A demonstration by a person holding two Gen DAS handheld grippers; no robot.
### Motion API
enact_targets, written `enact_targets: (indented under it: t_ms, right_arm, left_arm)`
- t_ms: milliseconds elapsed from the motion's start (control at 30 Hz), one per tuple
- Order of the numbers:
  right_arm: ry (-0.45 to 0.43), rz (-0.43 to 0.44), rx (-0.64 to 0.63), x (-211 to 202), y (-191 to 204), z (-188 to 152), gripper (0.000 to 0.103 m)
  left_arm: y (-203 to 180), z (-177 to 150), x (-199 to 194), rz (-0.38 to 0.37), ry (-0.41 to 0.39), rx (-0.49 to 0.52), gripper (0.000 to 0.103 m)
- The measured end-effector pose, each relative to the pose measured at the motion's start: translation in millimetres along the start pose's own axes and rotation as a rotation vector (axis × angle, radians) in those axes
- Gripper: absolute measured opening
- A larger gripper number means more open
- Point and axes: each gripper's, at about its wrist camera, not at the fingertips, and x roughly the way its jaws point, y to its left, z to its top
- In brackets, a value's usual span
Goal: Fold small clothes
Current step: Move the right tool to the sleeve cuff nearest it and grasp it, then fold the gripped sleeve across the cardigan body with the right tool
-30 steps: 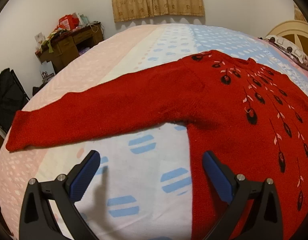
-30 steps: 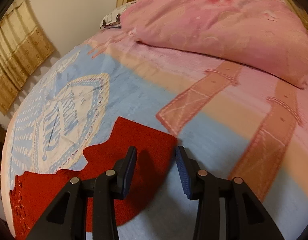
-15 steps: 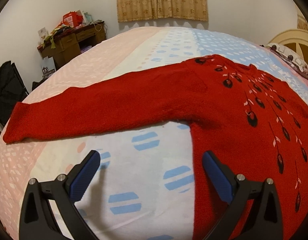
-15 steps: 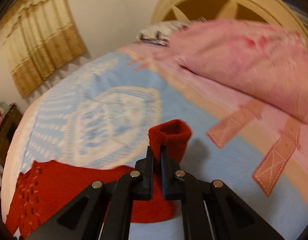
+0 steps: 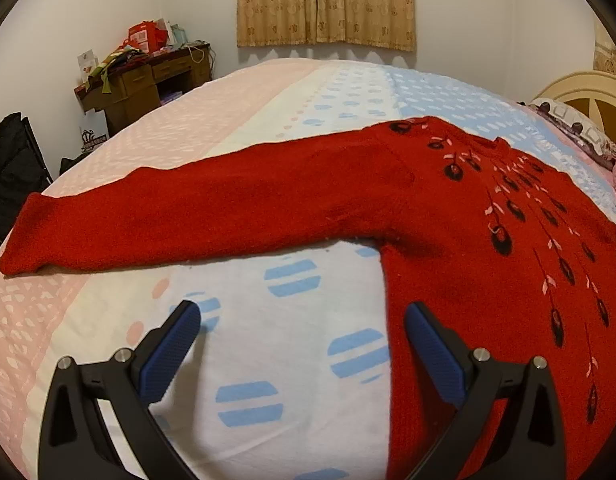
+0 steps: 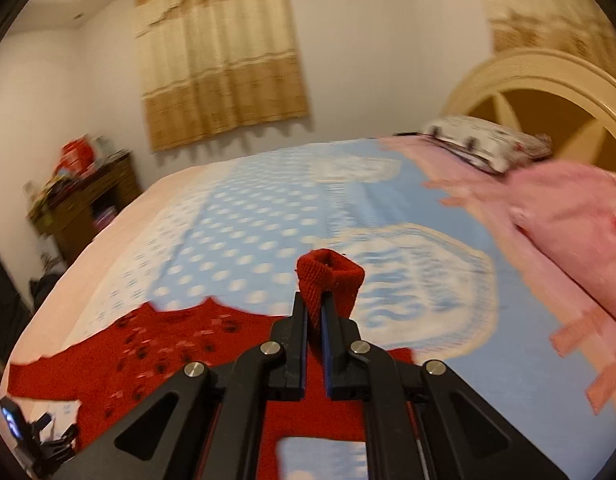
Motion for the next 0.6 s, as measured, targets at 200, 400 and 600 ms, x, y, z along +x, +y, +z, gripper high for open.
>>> enact_targets:
  t_ms: [200, 400, 600]
  right_arm:
    - [0.043, 0.111, -0.098, 25.2, 92.6, -23.7, 0.005]
    - [0.11, 0.192, -0.163, 49.1, 156.5, -66.3, 0.005]
    - [0.199, 0.26, -0.207, 69.6, 189.0, -108.0, 0.005]
  left_arm:
    - [2.3, -1.0, 0.0, -0.016, -0.003, -0.009, 0.103]
    - [-0.4, -2.0, -1.7, -0.018, -0.015, 0.003, 0.103]
    - [-2.1, 1.4, -11.1, -0.035, -0.025, 0.023, 0.103]
